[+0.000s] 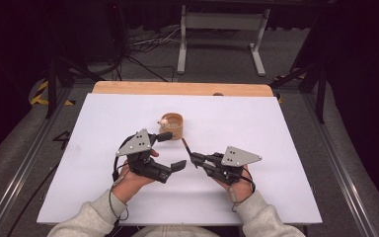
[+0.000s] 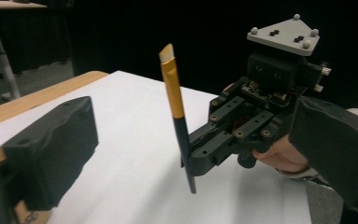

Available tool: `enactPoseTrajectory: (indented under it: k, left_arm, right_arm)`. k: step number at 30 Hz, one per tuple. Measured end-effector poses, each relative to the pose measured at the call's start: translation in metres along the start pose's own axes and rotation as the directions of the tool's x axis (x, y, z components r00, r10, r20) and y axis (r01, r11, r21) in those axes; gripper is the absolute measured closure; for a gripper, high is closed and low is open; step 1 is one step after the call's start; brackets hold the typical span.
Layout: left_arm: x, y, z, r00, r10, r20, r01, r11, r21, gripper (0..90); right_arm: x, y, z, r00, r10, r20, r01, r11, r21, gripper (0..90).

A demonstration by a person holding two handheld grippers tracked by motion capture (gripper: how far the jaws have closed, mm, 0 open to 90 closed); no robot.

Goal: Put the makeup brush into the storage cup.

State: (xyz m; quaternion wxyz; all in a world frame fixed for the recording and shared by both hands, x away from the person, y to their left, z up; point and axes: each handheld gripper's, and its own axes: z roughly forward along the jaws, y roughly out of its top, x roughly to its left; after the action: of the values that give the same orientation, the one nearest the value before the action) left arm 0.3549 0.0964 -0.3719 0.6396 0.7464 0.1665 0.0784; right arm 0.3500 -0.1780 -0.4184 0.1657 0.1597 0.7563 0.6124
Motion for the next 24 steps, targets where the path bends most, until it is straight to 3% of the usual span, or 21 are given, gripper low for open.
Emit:
enactPoseTrajectory:
  k: [5, 14, 24]
  left_arm:
    - [0.001, -0.001, 0.004, 1.0, -0.006, -0.004, 0.006, 1.0, -0.003, 16.8]
    - [0.003, -0.003, 0.01, 0.9988, -0.016, -0.047, 0.016, 0.9999, 0.002, 51.5]
    - [0.004, -0.005, 0.011, 0.9992, -0.032, -0.024, 0.032, 0.9994, 0.011, 69.9]
  right_arm:
    - [0.0, 0.0, 0.0, 1.0, -0.001, 0.0, 0.001, 1.0, 0.0, 83.7]
    - [0.002, 0.0, 0.001, 0.9999, -0.01, -0.006, 0.01, 1.0, 0.001, 83.7]
    - [0.002, 0.0, 0.001, 0.9999, -0.012, -0.005, 0.012, 1.0, 0.001, 83.7]
